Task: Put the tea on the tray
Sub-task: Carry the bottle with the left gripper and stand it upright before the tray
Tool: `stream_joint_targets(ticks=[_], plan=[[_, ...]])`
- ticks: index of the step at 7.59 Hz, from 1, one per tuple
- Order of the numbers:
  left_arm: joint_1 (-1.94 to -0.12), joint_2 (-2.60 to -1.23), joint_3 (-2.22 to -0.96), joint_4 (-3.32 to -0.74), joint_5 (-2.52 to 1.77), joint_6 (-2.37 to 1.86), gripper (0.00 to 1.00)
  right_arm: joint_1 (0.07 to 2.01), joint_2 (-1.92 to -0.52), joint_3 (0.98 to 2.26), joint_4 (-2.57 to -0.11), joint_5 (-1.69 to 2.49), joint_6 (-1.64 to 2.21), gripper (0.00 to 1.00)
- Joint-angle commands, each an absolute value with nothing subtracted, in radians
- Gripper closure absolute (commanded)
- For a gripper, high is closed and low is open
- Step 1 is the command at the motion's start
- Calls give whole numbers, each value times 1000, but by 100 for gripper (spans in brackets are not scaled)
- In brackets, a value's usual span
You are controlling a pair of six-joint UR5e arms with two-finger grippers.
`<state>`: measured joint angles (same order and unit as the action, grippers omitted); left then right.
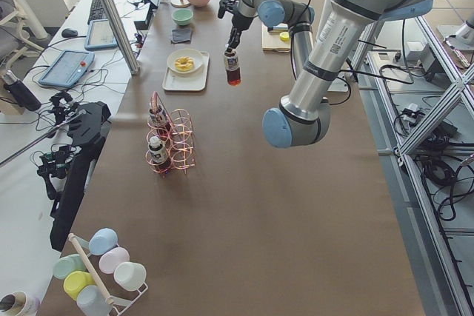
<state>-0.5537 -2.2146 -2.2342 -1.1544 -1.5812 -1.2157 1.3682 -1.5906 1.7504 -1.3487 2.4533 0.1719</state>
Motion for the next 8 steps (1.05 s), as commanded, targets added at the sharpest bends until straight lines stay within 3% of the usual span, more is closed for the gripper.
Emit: stream_joint_targets(ticks=[1,3,4,5,6,8], plan=[[-322,-2418,-2050,-1069,-1358,-1451,100,1367,-1594,1753,-1347,2450,173,1],[-296,-2499,-1918,-1078,-1356,-1511,100,1367,-1600,1758,-1347,2444,175,1],[-278,-2496,-1914,-1078,-1355,-1511,100,1367,-1601,1758,-1347,2444,175,1],[-267,-2494,-1911,-1078,-1338,-1509,76,1367,-1603,1759,-1347,2444,175,1],[-264,-2490,-1911,-1080,-1336,-1505,29,1367,-1601,1759,-1347,2444,176,1],[-264,-2496,-1917,-1078,-1338,-1503,12,1367,-1589,1763,-1347,2444,201,1]])
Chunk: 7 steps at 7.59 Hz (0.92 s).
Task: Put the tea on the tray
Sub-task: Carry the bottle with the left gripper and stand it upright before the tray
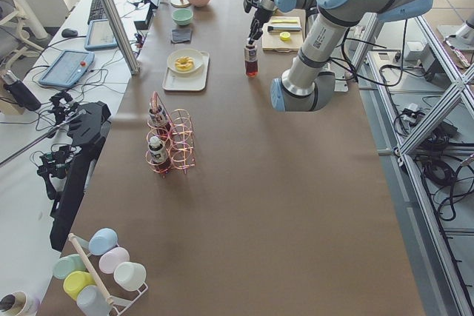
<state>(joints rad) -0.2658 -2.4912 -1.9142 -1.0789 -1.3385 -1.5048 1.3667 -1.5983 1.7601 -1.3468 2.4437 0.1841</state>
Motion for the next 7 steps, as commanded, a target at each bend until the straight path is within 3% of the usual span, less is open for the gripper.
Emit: stream_joint_targets(ticks=[1,7], plan=[[-265,-2497,-1921,-1078,-1339,-1500,10,1367,-1572,1763,-1348,2444,204,1],[-463,-2446,-1971,-1146,-1493,-1197,10,1278,-1456,1775,-1348,2416,426,1]])
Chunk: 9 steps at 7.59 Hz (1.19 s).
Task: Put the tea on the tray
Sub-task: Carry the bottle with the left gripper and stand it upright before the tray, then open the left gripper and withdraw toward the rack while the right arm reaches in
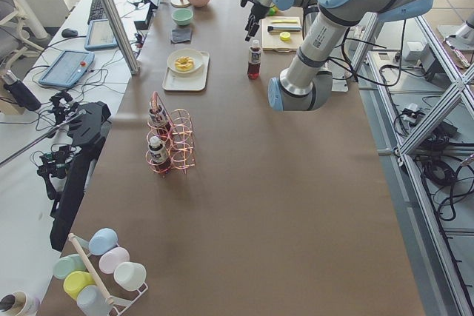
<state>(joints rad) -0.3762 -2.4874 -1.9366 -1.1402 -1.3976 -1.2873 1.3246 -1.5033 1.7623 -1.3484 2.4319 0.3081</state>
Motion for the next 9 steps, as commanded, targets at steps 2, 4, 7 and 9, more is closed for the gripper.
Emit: stream_joint_targets(ticks=[2,4,7,9], plan=[[-578,-2340,-2052,-1146,-1575,-1030,10,1166,-1402,1868,-1350,2353,678,1],[-746,-2231,-2088,-1161,-1756,-817,10,1038,-1300,1919,-1356,2284,954,1],[-929,-2016,-2079,-1348,-1931,-617,10,823,-1093,1963,-1467,2224,1233,0],[-1029,-1946,-2075,-1353,-2023,-492,9,680,-920,1959,-1680,2148,1236,0]])
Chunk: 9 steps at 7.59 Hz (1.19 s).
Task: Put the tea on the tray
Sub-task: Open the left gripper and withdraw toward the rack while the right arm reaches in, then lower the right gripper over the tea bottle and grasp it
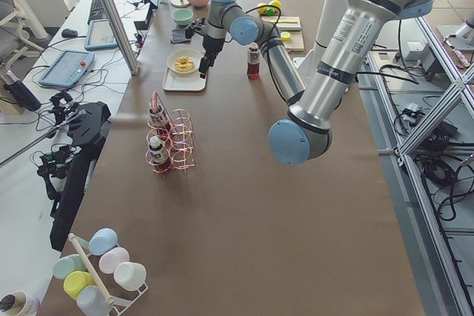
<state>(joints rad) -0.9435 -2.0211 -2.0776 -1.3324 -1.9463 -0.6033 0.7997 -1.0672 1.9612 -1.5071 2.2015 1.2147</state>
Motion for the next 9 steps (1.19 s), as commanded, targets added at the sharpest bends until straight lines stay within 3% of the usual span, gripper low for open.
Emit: stream_joint_targets(ticks=[1,5,7,9], plan=[[-1038,-1915,-2071,-1385,-2025,-471,9,628,-858,1960,-1765,2138,1238,0],[-1052,-1907,-2060,-1407,-2033,-469,7,502,-764,1887,-1801,2014,1262,4],[-1051,-1907,-2057,-1422,-2031,-474,7,485,-759,1872,-1830,1991,1262,10],[-1049,-1908,-2057,-1424,-2033,-476,7,468,-758,1870,-1838,1976,1262,25]])
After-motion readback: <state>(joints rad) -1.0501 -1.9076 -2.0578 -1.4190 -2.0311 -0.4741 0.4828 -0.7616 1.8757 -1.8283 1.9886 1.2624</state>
